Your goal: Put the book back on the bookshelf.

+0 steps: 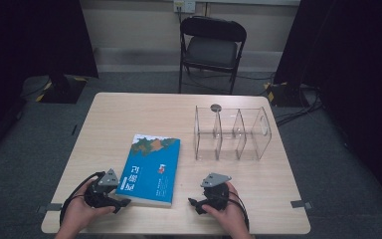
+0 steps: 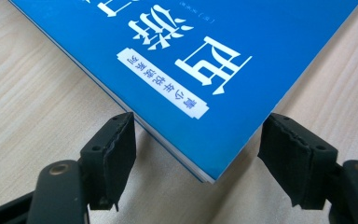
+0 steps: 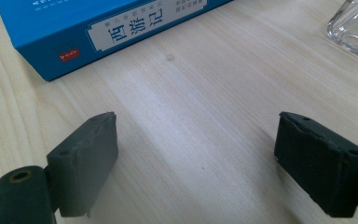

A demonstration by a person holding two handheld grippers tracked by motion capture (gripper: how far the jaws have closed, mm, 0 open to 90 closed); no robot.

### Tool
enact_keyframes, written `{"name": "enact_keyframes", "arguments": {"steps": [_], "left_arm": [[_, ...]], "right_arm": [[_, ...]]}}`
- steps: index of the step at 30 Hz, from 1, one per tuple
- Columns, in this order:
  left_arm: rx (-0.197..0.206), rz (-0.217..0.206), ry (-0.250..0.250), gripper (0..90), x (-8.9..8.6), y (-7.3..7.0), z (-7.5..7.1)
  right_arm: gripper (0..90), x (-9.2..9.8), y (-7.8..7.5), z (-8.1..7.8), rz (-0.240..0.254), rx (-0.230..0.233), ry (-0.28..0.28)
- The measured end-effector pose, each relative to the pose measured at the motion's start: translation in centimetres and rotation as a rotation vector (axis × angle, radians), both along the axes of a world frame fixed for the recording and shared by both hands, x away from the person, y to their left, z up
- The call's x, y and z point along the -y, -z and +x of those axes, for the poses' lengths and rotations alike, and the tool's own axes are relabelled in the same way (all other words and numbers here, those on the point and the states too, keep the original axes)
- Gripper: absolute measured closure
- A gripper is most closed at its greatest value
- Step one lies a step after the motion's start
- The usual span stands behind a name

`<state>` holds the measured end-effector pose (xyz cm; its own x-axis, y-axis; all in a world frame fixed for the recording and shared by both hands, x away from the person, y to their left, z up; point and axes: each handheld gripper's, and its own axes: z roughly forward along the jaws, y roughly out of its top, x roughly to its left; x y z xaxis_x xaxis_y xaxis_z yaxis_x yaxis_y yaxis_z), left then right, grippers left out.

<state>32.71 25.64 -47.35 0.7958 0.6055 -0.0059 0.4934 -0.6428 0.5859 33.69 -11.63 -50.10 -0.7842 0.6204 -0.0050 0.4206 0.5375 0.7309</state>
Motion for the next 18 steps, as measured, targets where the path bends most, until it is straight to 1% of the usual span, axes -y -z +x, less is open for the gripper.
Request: {"name": "enact_keyframes", "arguments": {"steps": [1, 3, 4, 6, 8, 11, 14, 15, 16, 17, 18], "left_arm": [[0.01, -0.01, -0.005, 27.4, 0.01, 0.0, -0.06], [0.02, -0.011, 0.0, 27.4, -0.12, -0.22, -0.12], [0.019, -0.02, -0.003, 27.5, -0.14, -0.24, -0.12], [0.01, -0.024, -0.004, 27.5, -0.14, -0.26, -0.07], [0.011, -0.018, -0.003, 27.5, -0.12, -0.33, -0.07], [0.013, -0.033, -0.009, 27.5, -0.08, -0.39, -0.08], [0.012, -0.033, -0.006, 27.5, -0.16, -0.59, -0.04], [0.009, -0.052, -0.011, 27.5, -0.23, -0.68, -0.01], [0.009, -0.052, -0.011, 27.5, -0.23, -0.68, -0.01], [0.018, -0.054, -0.01, 27.5, -0.25, -0.76, 0.0], [0.016, -0.055, -0.009, 27.5, -0.23, -0.85, 0.0]], "right_arm": [[12.8, 0.0, 0.0, 0.0, 0.0, 0.0, 0.0], [12.8, 0.0, 0.0, 0.0, 0.0, 0.0, 0.0], [12.8, 0.0, 0.0, 0.0, 0.0, 0.0, 0.0], [12.8, 0.01, 0.0, 0.01, -0.001, 0.0, 0.0], [12.8, 0.02, 0.0, 0.03, 0.0, 0.0, -0.002], [12.8, 0.03, 0.0, 0.03, 0.0, -0.001, -0.003], [12.7, 0.03, 0.01, 0.04, 0.003, -0.003, -0.004], [12.7, 0.03, 0.01, 0.06, 0.003, -0.002, -0.006], [12.7, 0.03, 0.01, 0.06, 0.003, -0.002, -0.006], [12.6, 0.02, 0.01, 0.07, 0.003, -0.003, -0.005], [12.6, 0.02, 0.01, 0.07, 0.003, -0.003, -0.005]]}}
